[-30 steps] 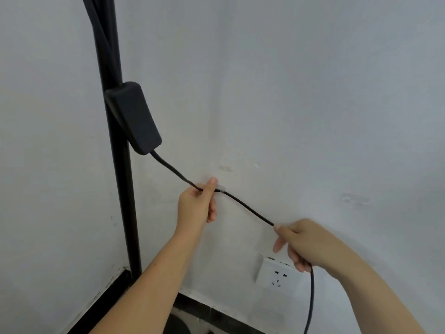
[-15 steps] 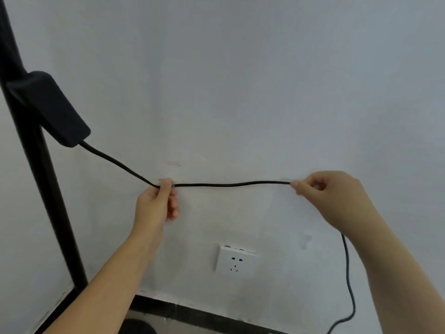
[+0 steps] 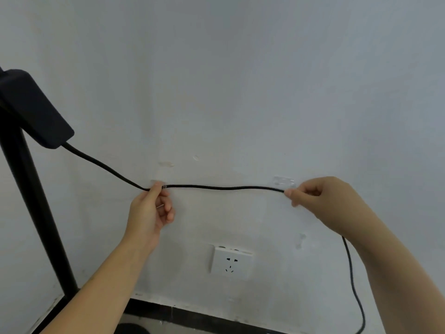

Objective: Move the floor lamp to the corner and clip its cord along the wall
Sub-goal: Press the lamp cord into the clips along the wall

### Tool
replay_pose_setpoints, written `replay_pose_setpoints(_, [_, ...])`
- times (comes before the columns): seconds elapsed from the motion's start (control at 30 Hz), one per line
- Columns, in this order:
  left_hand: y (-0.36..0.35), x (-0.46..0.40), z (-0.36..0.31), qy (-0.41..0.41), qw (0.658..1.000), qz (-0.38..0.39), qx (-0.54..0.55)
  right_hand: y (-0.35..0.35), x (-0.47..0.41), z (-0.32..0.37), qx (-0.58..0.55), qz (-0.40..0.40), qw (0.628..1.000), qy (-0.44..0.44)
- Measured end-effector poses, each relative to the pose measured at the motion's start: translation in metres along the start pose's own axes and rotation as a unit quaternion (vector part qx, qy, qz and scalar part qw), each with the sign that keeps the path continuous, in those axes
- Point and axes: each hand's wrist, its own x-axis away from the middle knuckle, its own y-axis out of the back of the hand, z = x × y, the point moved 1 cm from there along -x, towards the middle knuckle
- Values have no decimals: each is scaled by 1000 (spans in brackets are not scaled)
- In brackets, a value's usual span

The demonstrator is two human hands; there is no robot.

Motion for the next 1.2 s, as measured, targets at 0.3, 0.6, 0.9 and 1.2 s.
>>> replay_pose_setpoints(0.3, [0, -2, 1, -8, 999, -17, -41, -13, -6, 9, 79, -134, 988, 25])
replay_pose_setpoints(0.6, [3, -4, 2, -7, 1000, 7, -21, -2, -11, -9, -91, -89, 992, -12])
replay_pose_setpoints(0.9, [5, -4, 5, -8, 1000, 24, 10, -63, 27, -54, -395, 74, 911, -95])
replay_pose_setpoints(1.2, [-10, 4, 26, -36, 996, 58, -58, -84, 47, -107, -378, 19, 904, -199])
